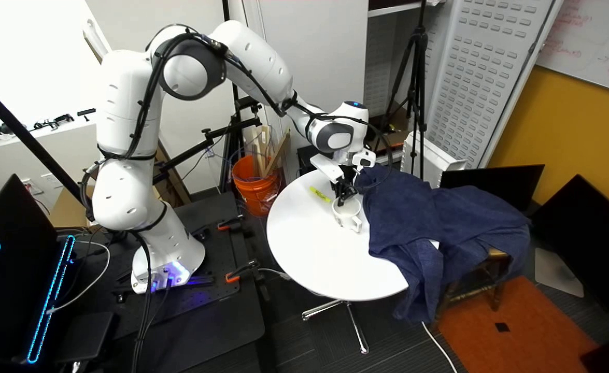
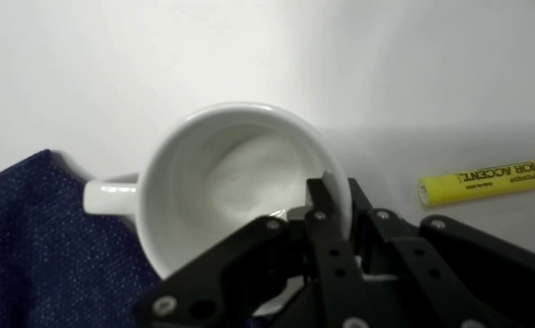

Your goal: Move the mug closer to the yellow marker then put it in the mug

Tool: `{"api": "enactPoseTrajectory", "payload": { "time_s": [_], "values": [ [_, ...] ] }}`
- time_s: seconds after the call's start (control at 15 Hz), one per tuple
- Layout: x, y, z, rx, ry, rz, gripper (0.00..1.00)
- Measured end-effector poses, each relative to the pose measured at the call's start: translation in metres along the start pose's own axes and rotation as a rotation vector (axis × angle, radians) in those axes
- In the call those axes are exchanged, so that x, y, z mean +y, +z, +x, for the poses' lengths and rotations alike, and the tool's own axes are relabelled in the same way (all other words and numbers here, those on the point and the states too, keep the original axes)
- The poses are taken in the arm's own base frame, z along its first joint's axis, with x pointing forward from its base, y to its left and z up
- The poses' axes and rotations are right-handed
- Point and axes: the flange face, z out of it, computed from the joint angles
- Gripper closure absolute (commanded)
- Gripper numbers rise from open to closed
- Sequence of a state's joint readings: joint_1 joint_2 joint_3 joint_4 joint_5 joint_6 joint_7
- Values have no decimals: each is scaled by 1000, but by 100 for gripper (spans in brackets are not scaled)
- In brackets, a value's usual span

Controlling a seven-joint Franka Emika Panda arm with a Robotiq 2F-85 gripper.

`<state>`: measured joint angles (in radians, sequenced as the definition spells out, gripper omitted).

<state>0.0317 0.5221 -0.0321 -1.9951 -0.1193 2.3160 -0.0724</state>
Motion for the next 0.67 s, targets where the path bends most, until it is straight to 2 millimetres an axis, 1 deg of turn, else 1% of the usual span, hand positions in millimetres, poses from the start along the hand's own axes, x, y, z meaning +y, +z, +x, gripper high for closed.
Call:
{"api": "enactPoseTrajectory", "payload": {
  "time_s": [0.4,0.67],
  "values": [
    [-8,-1,5,-7,-13,-1,97],
    [-17,-3,9,-6,-29,-1,97]
  ]
}}
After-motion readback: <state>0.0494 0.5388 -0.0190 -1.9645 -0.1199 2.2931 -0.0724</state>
